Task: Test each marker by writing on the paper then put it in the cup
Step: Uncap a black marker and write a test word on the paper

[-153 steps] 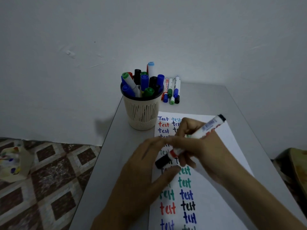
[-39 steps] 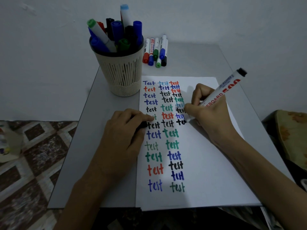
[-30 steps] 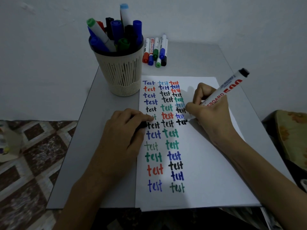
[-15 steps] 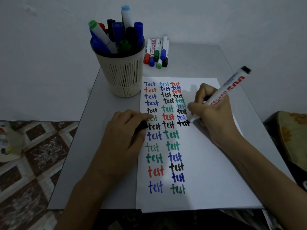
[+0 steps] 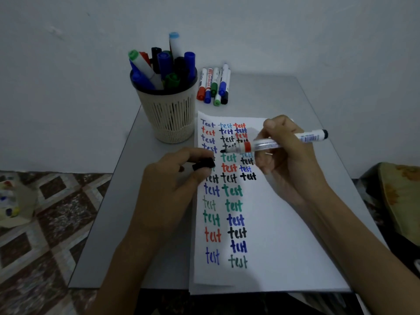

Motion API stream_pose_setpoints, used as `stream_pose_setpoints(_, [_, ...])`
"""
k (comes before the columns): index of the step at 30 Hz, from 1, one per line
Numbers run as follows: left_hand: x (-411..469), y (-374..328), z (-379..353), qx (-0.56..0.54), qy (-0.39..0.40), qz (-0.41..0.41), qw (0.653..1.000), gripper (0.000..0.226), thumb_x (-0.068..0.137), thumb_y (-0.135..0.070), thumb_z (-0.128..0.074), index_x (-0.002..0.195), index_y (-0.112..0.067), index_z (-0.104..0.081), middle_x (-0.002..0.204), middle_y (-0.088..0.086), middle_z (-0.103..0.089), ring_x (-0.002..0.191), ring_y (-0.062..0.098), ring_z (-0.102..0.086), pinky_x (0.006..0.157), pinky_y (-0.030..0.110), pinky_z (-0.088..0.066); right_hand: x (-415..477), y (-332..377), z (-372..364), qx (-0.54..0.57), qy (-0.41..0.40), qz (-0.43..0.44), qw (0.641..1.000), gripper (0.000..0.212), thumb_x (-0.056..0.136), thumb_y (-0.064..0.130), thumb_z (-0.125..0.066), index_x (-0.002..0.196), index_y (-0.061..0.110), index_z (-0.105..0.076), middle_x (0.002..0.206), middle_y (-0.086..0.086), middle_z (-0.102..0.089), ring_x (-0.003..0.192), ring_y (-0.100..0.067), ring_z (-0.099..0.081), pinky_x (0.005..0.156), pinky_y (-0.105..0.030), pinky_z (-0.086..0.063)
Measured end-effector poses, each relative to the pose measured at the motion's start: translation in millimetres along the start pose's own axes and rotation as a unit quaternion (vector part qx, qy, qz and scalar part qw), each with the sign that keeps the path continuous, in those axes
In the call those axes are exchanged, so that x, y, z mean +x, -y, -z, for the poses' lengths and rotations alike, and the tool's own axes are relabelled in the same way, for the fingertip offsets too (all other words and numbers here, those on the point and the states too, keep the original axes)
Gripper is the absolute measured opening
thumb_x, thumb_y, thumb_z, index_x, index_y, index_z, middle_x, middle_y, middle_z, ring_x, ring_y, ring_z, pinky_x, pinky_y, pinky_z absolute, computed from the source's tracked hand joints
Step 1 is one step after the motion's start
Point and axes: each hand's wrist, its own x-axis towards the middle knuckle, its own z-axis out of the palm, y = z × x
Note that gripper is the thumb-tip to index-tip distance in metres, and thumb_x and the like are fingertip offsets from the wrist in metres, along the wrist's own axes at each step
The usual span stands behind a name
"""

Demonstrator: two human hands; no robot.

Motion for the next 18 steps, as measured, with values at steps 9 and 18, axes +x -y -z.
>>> stream_pose_setpoints(9, [-2.6,-0.4,-9.3,-0.055,-0.033,-0.039,0.997,0.027,0.087,-0.016,-0.059,0.113,-0.009,-0.065,0.109,-0.004,-0.068,0.099,0.001,-0.064,0.081,0.018,-0.053,2.0,-2.0,4.2,-0.047,0.001,0.043,0.998,0.033,0.083,-0.008,-0.056,0.062,0.010,-0.039,0.048,-0.006,-0.050,0.031,-0.015,-0.037,0.035,-0.018,-0.025])
stream_pose_setpoints(18, [-3.7,-4.7,-11.4,-0.169,-0.028,0.025,0.985,0.026,0.085,-0.014,-0.064,0.110,-0.012,-0.066,0.102,-0.002,-0.072,0.092,0.011,-0.069,0.075,0.024,-0.056,-1.6,-4.4,-2.4,-0.058,0.025,0.015,0.998,0.035,0.084,-0.013,-0.054,0.062,0.013,-0.042,0.053,-0.002,-0.053,0.035,-0.016,-0.042,0.037,-0.019,-0.035])
